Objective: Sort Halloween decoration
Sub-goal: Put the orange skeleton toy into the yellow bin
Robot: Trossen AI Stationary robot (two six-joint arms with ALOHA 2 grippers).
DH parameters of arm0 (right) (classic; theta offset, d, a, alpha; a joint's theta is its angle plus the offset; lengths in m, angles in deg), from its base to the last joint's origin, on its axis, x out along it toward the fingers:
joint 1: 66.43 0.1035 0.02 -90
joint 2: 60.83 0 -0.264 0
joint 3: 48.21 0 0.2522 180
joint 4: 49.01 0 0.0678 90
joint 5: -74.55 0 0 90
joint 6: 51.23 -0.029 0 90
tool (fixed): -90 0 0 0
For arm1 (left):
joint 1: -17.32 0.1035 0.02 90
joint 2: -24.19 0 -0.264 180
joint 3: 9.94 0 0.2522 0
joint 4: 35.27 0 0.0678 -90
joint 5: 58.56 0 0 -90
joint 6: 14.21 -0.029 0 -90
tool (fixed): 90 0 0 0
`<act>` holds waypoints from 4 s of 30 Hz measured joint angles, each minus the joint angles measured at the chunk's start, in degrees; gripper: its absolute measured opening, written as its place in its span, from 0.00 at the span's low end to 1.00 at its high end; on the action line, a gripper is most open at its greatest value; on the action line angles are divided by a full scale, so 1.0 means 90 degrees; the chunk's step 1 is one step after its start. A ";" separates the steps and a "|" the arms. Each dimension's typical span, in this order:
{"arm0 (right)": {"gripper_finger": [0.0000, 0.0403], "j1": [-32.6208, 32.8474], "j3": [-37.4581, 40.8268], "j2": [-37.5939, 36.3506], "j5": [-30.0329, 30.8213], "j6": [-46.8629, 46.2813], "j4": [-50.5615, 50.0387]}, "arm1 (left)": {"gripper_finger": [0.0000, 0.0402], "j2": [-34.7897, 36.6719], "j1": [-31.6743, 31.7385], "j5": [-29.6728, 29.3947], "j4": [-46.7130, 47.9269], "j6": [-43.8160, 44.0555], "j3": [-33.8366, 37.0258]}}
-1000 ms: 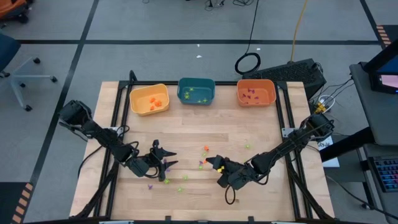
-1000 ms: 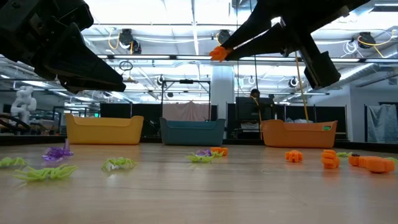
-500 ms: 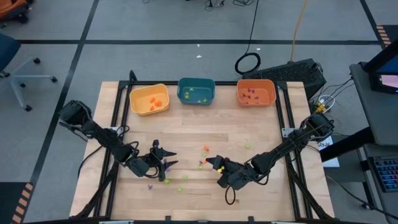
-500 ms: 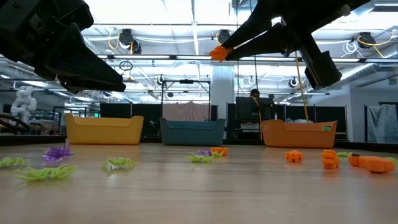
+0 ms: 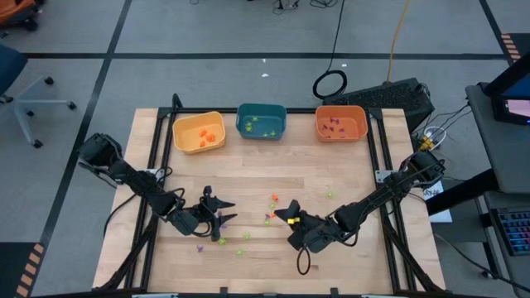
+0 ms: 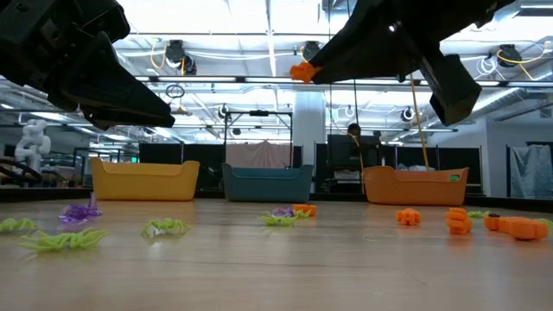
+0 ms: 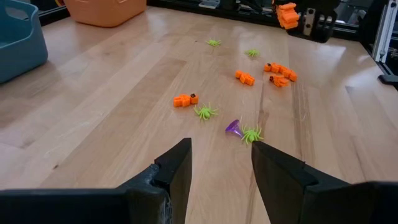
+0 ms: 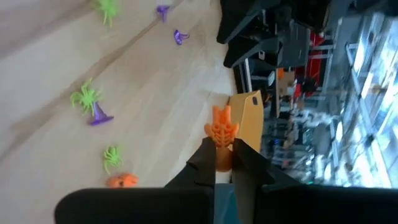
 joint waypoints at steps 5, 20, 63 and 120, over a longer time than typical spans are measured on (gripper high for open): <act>0.02 -0.0001 0.0000 0.0000 -0.0004 -0.1022 0.0000 | 0.41 0.0000 0.0000 0.0000 0.0002 0.0002 0.0000; 0.02 -0.0009 0.0000 0.0000 -0.0006 -0.4494 0.0014 | 0.41 0.0000 0.0000 0.0000 -0.0001 0.0022 0.0000; 0.02 -0.0012 0.0000 0.0002 -0.0006 -0.9045 0.0704 | 0.41 0.0000 0.0000 0.0002 -0.0124 -0.0015 0.0001; 0.02 -0.0287 0.0000 0.0940 0.0381 -0.4575 0.3376 | 0.62 0.0000 0.0656 0.0648 0.0335 0.1755 -0.1848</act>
